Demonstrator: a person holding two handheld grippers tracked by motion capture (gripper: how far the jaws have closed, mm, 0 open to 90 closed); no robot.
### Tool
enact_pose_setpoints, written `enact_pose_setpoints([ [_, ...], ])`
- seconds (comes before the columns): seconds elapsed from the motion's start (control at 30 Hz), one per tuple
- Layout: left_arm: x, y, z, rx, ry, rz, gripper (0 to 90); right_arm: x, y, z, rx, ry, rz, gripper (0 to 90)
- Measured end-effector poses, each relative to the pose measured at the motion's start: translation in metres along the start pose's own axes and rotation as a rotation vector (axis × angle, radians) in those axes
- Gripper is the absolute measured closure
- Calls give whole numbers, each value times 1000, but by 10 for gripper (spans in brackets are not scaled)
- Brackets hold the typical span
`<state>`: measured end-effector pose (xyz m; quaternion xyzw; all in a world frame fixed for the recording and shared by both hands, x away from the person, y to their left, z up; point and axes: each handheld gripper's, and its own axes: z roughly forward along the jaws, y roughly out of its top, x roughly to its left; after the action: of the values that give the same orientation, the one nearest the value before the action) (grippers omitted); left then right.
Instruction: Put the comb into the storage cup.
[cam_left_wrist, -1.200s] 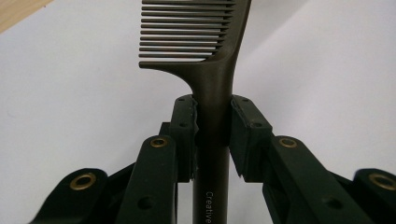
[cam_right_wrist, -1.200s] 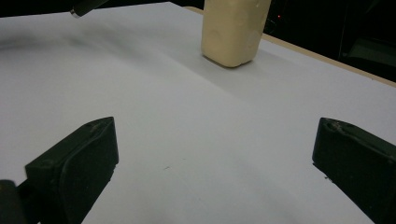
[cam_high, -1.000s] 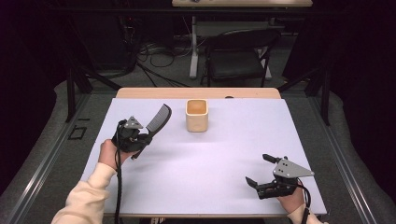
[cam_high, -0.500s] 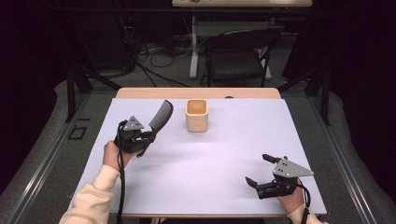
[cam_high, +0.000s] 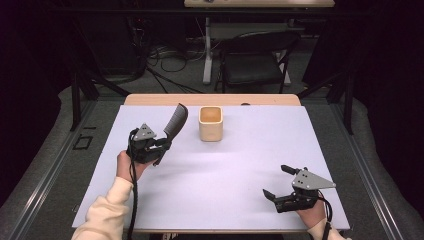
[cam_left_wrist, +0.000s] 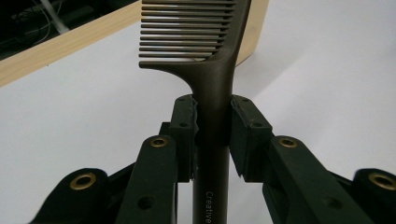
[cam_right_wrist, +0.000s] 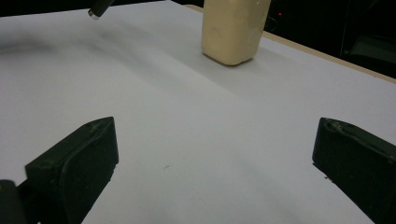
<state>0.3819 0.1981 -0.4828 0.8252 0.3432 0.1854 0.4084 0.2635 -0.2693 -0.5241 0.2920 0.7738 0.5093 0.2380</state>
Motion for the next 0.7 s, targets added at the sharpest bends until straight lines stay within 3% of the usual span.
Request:
enact_pose_setpoints([
  [0.7, 0, 0, 6, -87, 37, -15, 725, 1, 0, 2, 10, 7, -1, 0],
])
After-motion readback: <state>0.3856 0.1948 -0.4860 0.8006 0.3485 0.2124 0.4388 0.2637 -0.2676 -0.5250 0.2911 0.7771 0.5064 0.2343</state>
